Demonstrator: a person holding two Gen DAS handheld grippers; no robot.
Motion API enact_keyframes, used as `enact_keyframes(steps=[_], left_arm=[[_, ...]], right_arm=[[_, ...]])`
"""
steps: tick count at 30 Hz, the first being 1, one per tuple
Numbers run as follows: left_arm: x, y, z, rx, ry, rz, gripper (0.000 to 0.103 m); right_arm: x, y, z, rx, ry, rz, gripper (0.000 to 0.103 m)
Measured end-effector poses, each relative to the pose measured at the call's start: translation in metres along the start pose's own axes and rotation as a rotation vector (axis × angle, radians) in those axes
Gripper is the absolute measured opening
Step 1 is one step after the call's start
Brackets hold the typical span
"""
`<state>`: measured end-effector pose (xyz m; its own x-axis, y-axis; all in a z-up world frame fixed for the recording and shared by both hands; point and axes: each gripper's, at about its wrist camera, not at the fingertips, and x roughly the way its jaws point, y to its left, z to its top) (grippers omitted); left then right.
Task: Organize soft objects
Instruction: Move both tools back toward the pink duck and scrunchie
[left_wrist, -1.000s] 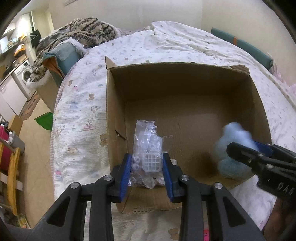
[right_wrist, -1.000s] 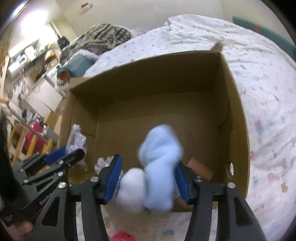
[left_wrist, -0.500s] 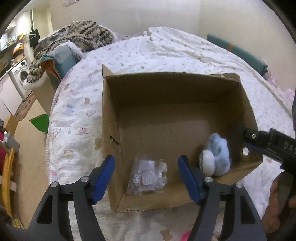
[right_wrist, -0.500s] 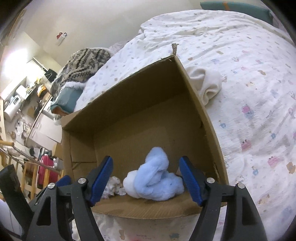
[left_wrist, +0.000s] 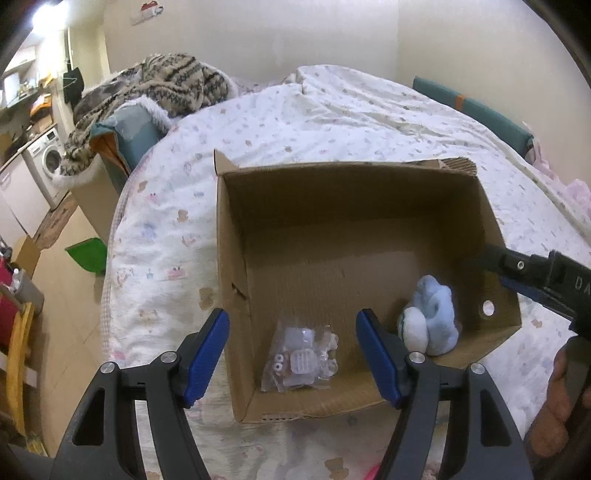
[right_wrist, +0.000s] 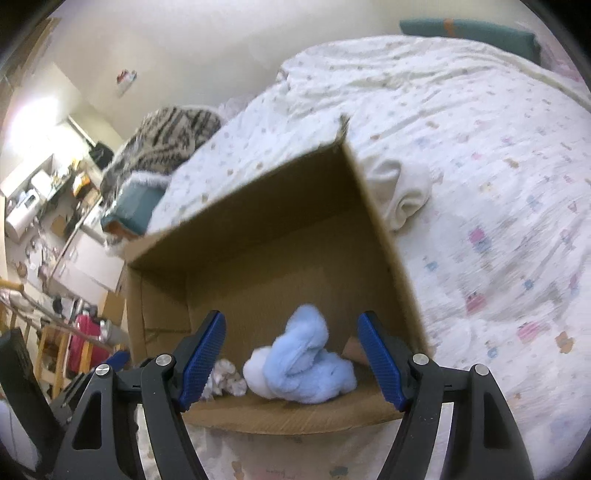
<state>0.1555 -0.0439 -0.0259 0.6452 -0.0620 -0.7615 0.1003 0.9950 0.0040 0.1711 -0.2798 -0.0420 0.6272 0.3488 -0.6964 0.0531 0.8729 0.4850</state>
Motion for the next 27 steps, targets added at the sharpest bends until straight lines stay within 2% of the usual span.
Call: enact_keyframes(steps=[7,11,15,19,27], left_arm=[[-0.013,0.010,0.002,-0.032,-0.011,0.001,0.068],[-0.033,0.021,-0.006,-0.064,-0.032,0.031,0.069],[-0.042,0.024,-0.016,-0.060,-0.004,0.016,0.071],[-0.054,0.029,-0.022,-0.082,-0.021,0.023,0.071],[-0.062,0.037,-0.047,-0.132,0.036,0.030,0.071]], right_arm=[[-0.011,-0.005,-0.005,0.009,0.021,-0.001,0.079],[-0.022,-0.003,-0.013,-0.014,0.032,-0.009,0.079],[-0.033,-0.001,-0.025,-0.040,0.040,-0.024,0.079],[-0.044,0.000,-0.036,-0.049,0.053,-0.013,0.079],[-0.055,0.004,-0.059,-0.050,0.085,-0.027,0.079]])
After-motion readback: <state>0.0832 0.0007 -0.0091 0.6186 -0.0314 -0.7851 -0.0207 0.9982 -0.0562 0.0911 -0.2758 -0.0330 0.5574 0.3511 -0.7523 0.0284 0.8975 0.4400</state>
